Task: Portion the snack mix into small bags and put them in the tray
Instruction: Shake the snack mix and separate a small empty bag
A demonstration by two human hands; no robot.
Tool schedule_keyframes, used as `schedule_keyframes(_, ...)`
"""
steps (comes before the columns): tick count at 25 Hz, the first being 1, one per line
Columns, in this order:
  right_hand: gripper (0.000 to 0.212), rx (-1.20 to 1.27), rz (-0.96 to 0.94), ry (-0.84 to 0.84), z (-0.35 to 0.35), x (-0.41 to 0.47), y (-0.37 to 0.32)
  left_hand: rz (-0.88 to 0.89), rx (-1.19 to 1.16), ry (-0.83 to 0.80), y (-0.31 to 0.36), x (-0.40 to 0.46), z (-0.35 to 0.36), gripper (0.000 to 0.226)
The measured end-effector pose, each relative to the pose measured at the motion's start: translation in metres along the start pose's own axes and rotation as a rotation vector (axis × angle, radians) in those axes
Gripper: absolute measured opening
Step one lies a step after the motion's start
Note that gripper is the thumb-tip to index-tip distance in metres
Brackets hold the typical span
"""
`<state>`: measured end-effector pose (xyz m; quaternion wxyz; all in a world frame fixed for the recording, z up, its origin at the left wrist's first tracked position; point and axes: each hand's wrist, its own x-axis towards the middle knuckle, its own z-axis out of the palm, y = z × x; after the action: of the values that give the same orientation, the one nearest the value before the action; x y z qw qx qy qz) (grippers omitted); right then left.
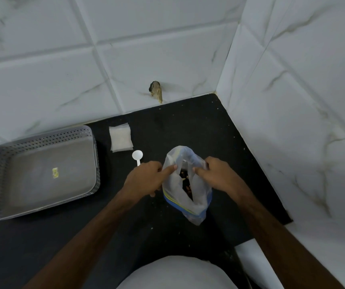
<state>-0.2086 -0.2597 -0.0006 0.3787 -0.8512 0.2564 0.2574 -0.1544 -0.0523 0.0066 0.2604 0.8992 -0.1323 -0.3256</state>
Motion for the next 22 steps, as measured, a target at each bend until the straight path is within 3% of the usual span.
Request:
schedule_keyframes(3,0.025,0.292,-0.088,-0.066,-0.006,-0.015,0.001,0.021,-0.164,-0.089,0.000,0.002,0.000,0.036)
schedule_keyframes(8,0.016,0.560,-0.142,-0.025,-0.023,-0.028,0.014,-0.031,-0.924,-0.111,-0.004,-0.006,0.009,0.026)
schedule_keyframes(11,0.017,0.698,-0.115,0.034,-0.026,-0.025,0.018,-0.078,-1.221,-0.061,-0.002,-0.004,0.012,0.025)
schedule_keyframes(18,0.025,1.252,0.129,0.024,-0.009,0.000,0.007,-0.327,-1.585,-0.003,0.031,0.004,0.021,0.030)
schedule_keyframes(22,0.023,1.312,0.215,-0.016,-0.012,0.012,0.004,-0.373,-1.667,-0.015,0.031,0.012,0.026,0.027)
